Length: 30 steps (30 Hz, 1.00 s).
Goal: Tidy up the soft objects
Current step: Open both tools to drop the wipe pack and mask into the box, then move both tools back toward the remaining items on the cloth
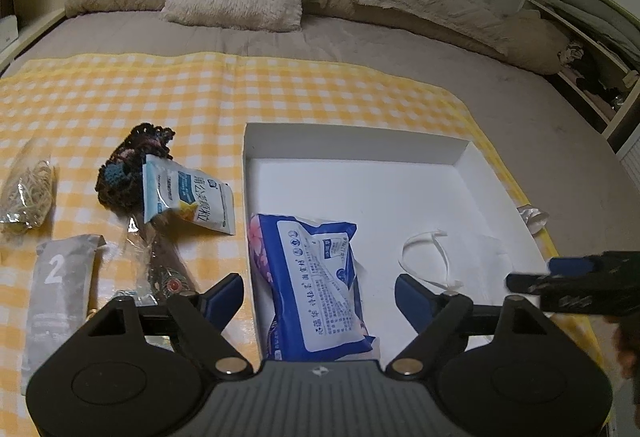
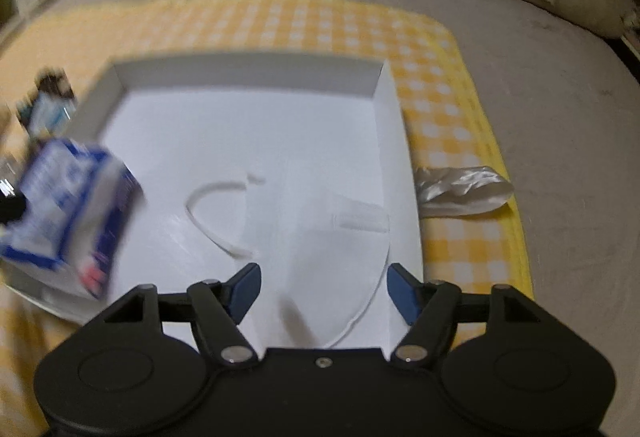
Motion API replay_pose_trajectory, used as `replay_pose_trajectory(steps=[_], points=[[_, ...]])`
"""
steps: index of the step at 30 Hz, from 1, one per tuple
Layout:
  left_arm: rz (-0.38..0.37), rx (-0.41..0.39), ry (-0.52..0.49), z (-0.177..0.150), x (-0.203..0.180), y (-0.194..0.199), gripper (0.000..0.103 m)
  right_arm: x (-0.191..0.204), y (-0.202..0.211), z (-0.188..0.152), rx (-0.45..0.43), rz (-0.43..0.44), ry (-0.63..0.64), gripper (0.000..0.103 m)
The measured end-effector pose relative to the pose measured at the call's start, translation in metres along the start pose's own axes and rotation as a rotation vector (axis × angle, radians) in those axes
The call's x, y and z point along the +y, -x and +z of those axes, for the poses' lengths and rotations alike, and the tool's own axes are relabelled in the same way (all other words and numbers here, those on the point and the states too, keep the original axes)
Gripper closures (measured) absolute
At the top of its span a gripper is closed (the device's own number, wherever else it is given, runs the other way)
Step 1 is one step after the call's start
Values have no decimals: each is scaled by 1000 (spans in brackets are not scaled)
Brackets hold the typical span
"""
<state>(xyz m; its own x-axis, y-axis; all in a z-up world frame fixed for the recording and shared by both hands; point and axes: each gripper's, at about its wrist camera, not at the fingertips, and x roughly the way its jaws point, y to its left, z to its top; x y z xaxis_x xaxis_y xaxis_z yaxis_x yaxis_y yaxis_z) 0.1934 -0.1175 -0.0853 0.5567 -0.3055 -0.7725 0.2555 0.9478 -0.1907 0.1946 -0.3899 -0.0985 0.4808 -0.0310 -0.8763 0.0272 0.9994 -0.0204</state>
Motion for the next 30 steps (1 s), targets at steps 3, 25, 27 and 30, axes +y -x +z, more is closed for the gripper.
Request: replay_pose_trajectory(steps=[3, 25, 27, 30], points=[[4, -12, -10, -1, -1, 7, 14, -3, 27, -2, -82, 44, -55, 24], [38, -150, -72, -9, 1, 71, 0, 18, 118, -35, -355, 90, -52, 0], [50, -157, -75, -9, 3, 73, 0, 18, 119, -35, -361, 98, -63, 0], [62, -162, -66, -8, 9, 76, 0, 20, 121, -34, -372, 101, -80, 0]])
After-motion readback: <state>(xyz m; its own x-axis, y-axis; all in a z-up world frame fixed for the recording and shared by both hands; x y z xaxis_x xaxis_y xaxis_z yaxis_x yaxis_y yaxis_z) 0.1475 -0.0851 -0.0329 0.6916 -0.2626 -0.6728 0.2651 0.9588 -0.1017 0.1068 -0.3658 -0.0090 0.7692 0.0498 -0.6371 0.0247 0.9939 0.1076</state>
